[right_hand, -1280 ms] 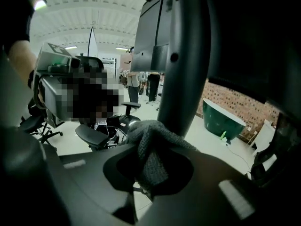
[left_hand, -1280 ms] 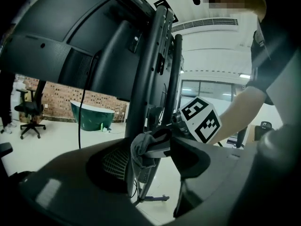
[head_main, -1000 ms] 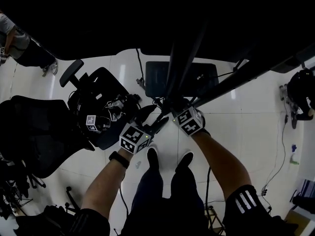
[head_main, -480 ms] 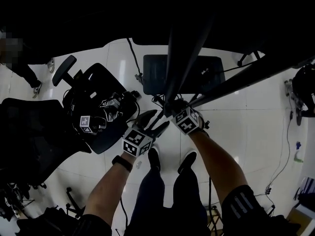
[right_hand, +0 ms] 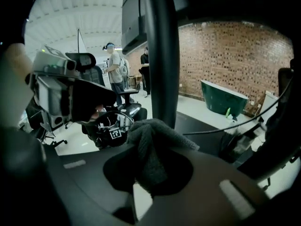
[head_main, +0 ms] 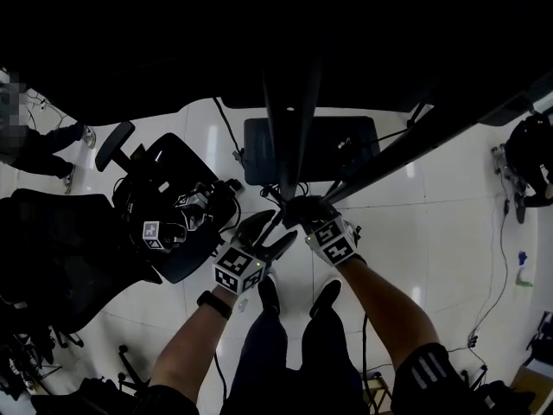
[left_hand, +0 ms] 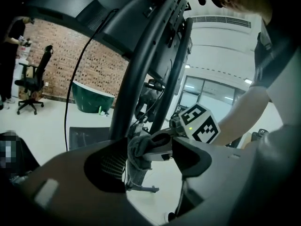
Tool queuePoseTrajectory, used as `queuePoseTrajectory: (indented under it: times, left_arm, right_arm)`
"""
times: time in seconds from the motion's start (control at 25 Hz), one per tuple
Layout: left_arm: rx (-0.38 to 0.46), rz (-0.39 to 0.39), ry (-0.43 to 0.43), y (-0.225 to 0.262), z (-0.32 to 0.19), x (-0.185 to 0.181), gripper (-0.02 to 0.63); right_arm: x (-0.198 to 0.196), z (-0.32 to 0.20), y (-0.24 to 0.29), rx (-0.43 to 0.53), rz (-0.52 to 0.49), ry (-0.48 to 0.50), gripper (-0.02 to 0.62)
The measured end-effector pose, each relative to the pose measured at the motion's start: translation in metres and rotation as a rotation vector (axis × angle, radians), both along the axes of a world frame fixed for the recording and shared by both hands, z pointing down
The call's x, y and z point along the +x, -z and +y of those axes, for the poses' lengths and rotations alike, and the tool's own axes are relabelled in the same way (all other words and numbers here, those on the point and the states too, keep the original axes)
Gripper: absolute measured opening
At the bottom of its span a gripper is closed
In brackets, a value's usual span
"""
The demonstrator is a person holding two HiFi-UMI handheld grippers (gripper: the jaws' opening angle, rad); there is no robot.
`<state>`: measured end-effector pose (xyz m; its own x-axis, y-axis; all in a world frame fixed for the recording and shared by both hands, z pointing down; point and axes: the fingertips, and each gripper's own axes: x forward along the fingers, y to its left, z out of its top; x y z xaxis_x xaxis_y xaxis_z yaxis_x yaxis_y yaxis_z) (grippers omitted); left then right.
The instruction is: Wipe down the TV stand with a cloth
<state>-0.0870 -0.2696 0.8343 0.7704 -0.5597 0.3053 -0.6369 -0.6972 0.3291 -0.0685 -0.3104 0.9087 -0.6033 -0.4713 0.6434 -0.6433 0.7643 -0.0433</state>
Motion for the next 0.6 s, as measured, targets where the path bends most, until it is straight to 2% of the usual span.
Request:
queuePoseTrajectory:
  times: [0.16,0.4,0.6]
  left_arm:
    - [0.066,0.003,-0.035,0.069,0.018,0.017,0.324]
    - [0.286,0.066,-0.105,0.206,0.004,0.067,0.328]
    - [0.424,0.189,-0.102,0.331,0.001,0.094,0.333]
  right_arm:
    - [0.02,0.021,0.096,0.092,-0.094,-0.01,0.028]
    - [0.071,0.002,0.285,0.361,-0.217,-0.04,0.028]
    - [0.111,0.009,0.423,0.538,-0.264,-0.037,0.028]
